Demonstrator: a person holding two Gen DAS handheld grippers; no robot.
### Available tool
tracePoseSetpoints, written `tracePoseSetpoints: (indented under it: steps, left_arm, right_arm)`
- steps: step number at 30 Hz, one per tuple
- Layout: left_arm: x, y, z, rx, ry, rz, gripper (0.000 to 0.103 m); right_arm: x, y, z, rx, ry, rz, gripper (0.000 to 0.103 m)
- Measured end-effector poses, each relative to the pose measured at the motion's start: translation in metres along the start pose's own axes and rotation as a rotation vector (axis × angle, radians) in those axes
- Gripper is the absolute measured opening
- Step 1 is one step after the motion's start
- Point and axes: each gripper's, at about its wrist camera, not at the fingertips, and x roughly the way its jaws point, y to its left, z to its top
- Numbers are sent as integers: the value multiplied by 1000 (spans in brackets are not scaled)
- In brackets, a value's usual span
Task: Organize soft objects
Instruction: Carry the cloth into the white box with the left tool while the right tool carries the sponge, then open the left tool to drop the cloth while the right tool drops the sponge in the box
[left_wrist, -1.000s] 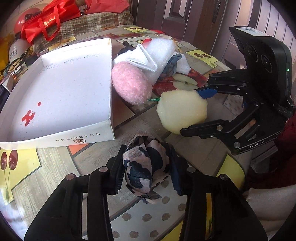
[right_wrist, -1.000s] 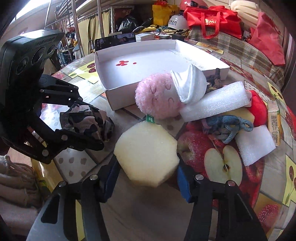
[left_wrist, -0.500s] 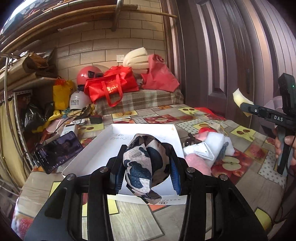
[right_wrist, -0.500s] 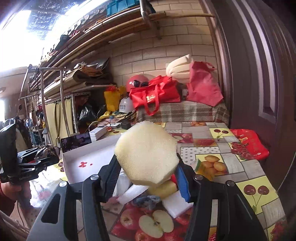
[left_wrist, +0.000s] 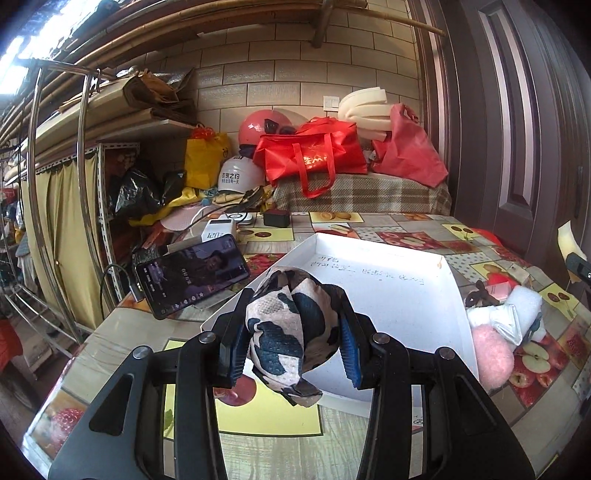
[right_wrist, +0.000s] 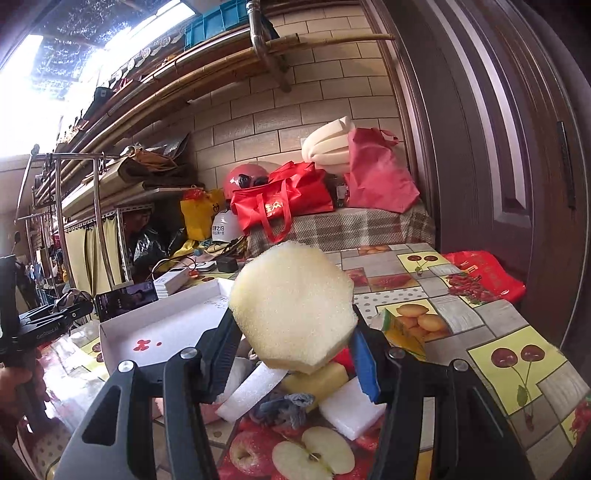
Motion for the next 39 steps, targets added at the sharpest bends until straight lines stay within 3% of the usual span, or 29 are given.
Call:
tracePoseSetpoints:
  steps: [6, 11, 21, 31, 39]
  left_arm:
    - [21, 6, 0, -13, 63, 25, 41]
    - [37, 3, 3, 20, 47, 57, 41]
    - [73, -3, 11, 45, 112, -1, 42]
    - [110, -27, 19, 88, 189, -66, 42]
    - [132, -8, 17, -25, 303, -91, 42]
  right_arm:
    - [17, 23, 0, -7, 19, 58, 56]
    - [34, 47, -2, -19, 54, 116, 56]
    - [77, 93, -9, -50, 138, 204, 55]
    - [121, 111, -10, -26, 209, 160, 55]
    - [148, 114, -11, -7, 290, 118, 58]
